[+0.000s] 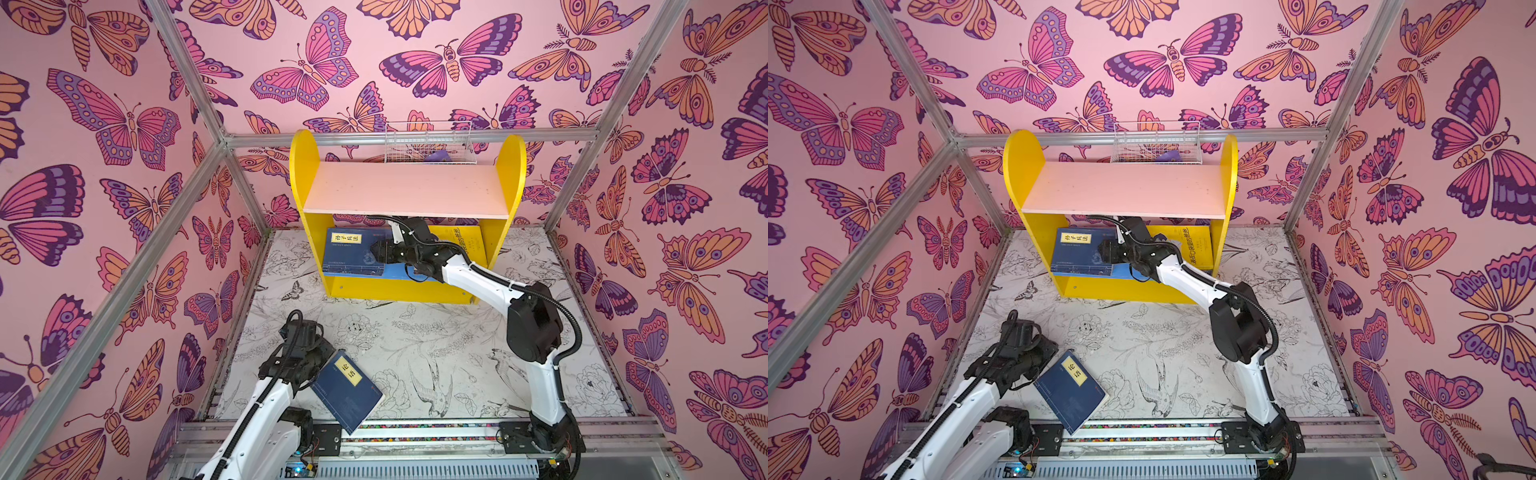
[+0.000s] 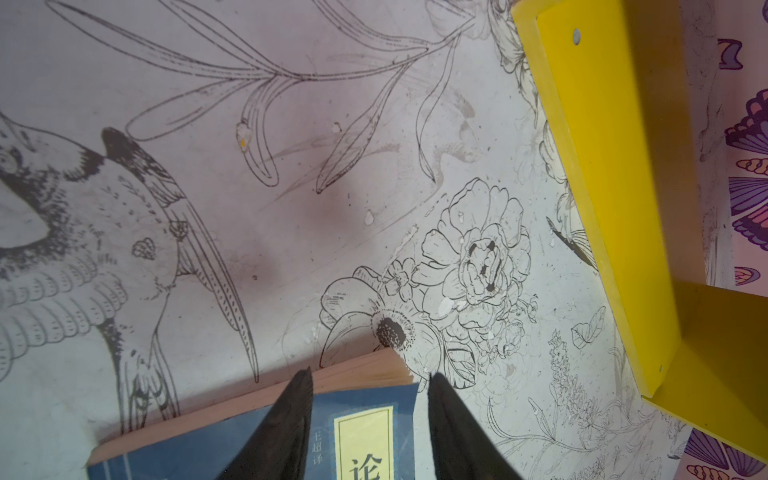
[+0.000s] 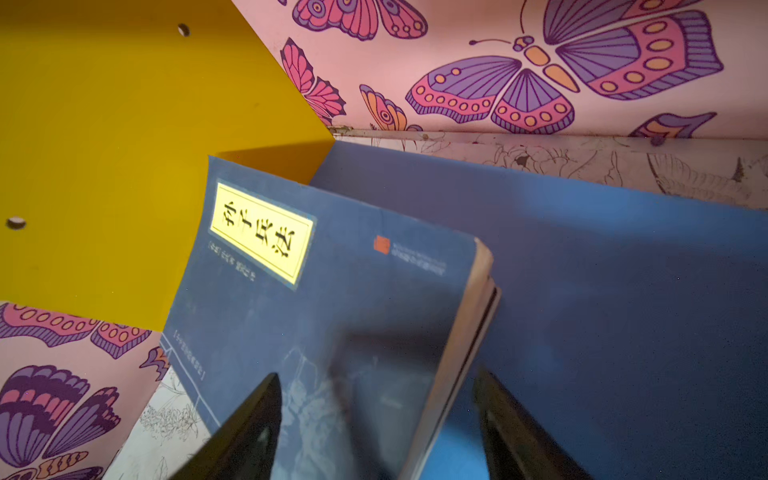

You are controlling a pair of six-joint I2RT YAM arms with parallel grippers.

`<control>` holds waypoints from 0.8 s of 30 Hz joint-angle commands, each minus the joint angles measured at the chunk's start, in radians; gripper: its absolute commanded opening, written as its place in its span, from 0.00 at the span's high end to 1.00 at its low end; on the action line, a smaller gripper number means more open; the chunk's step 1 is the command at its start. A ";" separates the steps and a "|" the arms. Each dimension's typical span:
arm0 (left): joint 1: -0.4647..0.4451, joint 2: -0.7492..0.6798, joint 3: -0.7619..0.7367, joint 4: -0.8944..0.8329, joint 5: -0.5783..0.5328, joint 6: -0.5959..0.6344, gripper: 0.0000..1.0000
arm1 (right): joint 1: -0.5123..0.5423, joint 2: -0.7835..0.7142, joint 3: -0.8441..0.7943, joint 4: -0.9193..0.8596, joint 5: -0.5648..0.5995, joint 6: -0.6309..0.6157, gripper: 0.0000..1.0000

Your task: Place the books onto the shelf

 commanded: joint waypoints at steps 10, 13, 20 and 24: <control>-0.004 0.033 0.006 -0.039 -0.026 0.069 0.52 | 0.167 -0.413 -0.363 -0.192 -0.090 -0.350 0.26; -0.003 0.039 -0.004 -0.052 -0.031 0.074 0.52 | 0.287 -0.420 -0.443 -0.391 -0.157 -0.458 0.26; -0.005 0.058 -0.023 -0.060 -0.040 0.078 0.53 | 0.457 -0.230 -0.449 -0.569 -0.154 -0.540 0.25; -0.005 0.051 -0.036 -0.061 -0.046 0.066 0.53 | 0.457 -0.195 -0.452 -0.507 -0.173 -0.543 0.25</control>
